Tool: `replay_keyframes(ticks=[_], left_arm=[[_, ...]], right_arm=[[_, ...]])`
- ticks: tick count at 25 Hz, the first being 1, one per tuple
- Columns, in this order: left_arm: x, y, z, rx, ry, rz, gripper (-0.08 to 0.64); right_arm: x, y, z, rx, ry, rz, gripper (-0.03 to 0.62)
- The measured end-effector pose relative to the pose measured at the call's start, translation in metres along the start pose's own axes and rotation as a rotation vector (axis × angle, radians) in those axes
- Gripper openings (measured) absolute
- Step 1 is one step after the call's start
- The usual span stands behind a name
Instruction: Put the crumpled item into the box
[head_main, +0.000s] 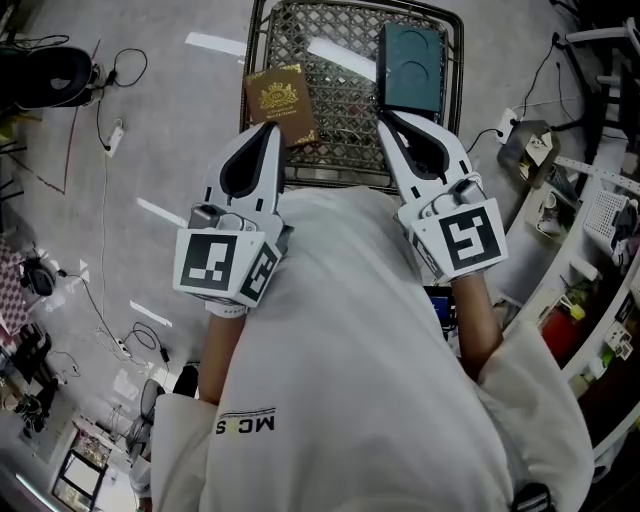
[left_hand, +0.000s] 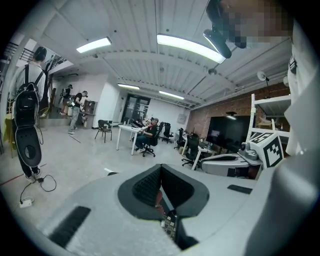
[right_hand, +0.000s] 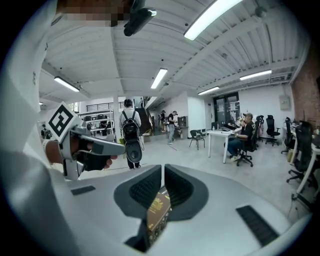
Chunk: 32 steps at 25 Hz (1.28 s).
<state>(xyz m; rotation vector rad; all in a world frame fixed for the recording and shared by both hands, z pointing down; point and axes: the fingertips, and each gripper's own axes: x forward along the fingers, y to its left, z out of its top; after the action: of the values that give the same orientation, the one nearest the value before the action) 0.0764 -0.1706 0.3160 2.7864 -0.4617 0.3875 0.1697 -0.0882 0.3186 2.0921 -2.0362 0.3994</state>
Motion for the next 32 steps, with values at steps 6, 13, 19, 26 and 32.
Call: replay_keyframes(ticks=[6,13,19,26,32], left_arm=[[0.003,0.006,0.001,0.003,0.0,0.004,0.02],[0.004,0.013,-0.004,0.009,0.017,0.006,0.02],[0.001,0.007,-0.004,0.038,0.024,-0.002,0.02],[-0.003,0.005,-0.011,0.032,0.024,-0.006,0.02],[-0.002,-0.002,-0.012,0.037,0.021,-0.014,0.02]], right_arm=[[0.002,0.01,0.0,-0.023,-0.005,0.002,0.034],[0.003,0.012,-0.005,-0.017,-0.004,0.004,0.031],[-0.002,0.007,-0.012,-0.014,0.018,-0.027,0.031],[-0.005,0.009,-0.017,-0.022,-0.001,-0.027,0.028],[-0.009,0.006,-0.017,-0.018,-0.005,-0.033,0.028]])
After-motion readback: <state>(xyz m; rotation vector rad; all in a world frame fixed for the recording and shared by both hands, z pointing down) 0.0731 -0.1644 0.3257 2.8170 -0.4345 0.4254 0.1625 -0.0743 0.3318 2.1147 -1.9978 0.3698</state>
